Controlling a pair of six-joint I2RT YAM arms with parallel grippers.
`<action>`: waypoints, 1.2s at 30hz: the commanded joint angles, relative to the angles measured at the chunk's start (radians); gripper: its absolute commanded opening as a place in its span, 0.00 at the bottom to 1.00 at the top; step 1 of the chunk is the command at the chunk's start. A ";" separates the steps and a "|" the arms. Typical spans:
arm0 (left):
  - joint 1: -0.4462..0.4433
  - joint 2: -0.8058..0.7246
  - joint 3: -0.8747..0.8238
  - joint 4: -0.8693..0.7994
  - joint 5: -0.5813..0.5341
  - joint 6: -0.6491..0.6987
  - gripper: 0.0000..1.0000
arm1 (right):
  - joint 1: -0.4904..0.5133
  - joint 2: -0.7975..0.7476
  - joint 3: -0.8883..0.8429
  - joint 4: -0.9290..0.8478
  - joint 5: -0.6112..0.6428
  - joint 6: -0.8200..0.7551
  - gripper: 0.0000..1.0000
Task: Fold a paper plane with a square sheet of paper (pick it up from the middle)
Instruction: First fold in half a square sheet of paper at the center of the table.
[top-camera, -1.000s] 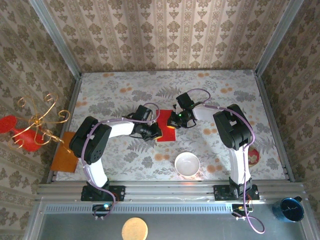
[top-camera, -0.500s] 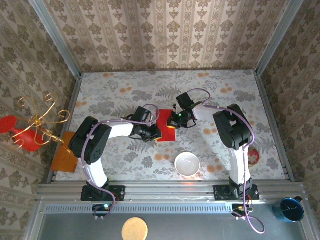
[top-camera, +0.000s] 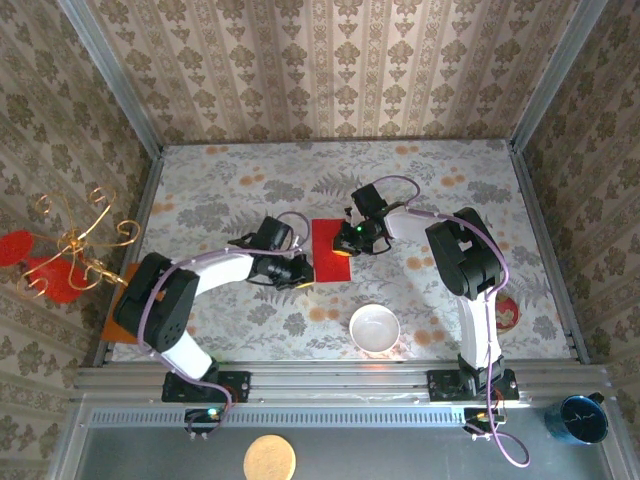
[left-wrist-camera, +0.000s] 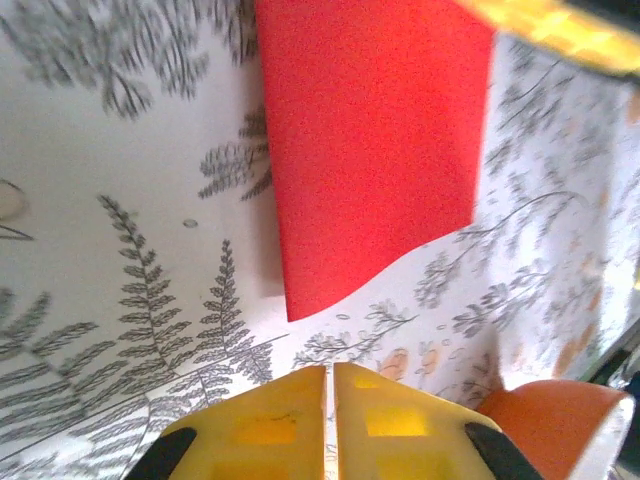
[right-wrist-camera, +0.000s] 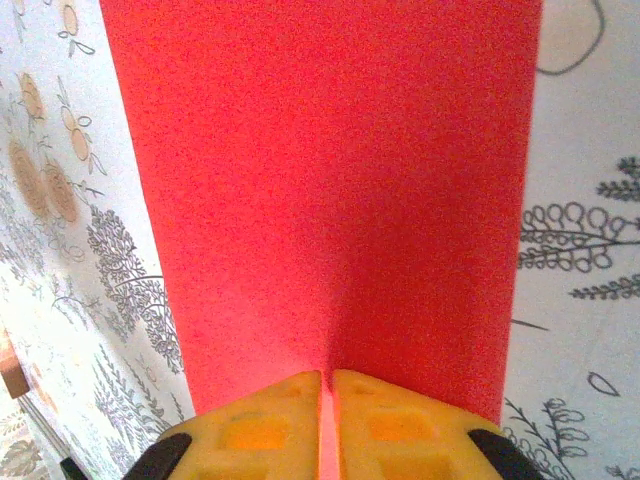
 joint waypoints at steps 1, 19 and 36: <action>0.049 -0.029 0.050 0.001 -0.024 0.034 0.12 | -0.004 -0.063 0.024 -0.025 -0.027 -0.008 0.18; 0.073 0.336 0.351 0.037 0.029 0.011 0.16 | -0.059 -0.263 -0.287 0.110 -0.003 0.154 0.44; 0.071 0.381 0.312 -0.002 -0.048 -0.069 0.16 | -0.030 -0.282 -0.380 0.131 -0.101 0.152 0.38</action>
